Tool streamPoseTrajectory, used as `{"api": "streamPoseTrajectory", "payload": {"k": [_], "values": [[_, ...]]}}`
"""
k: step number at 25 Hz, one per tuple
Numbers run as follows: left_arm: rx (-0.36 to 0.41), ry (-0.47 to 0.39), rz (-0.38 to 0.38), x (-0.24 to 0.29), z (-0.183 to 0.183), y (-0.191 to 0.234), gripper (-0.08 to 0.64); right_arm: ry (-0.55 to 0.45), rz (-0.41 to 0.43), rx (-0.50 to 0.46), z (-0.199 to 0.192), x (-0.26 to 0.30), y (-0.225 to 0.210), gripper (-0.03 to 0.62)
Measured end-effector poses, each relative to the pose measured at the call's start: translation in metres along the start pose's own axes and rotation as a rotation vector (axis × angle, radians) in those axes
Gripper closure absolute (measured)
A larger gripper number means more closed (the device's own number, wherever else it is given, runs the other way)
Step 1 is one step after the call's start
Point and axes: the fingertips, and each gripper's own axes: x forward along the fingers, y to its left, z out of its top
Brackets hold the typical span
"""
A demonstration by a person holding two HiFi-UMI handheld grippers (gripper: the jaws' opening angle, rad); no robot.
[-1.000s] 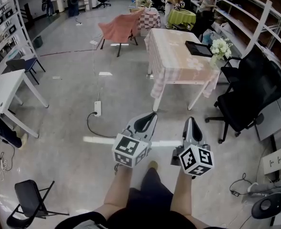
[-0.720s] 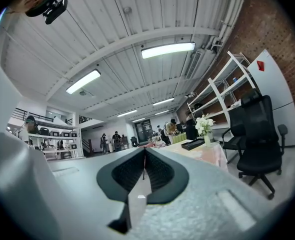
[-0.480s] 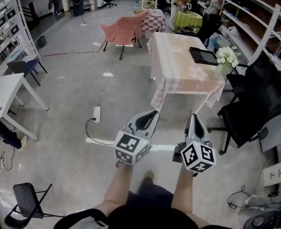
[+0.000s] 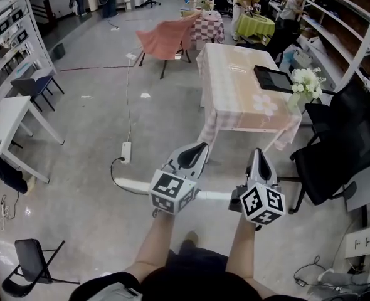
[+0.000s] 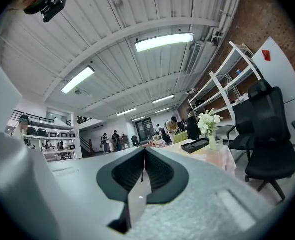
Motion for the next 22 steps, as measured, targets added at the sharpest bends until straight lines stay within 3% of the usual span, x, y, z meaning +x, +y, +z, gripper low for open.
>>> {"api": "streamPoseTrajectory", "payload": {"k": [14,22], "values": [[-0.023,-0.014,0.077,0.022,-0.012,0.033,0.546,0.056,0.036,-0.024,-0.022,0.048,-0.01,0.588],[-0.03,0.0,0.049,0.042,-0.019,0.025,0.545,0.071,0.031,-0.019,-0.025,0.05,-0.021,0.588]]}}
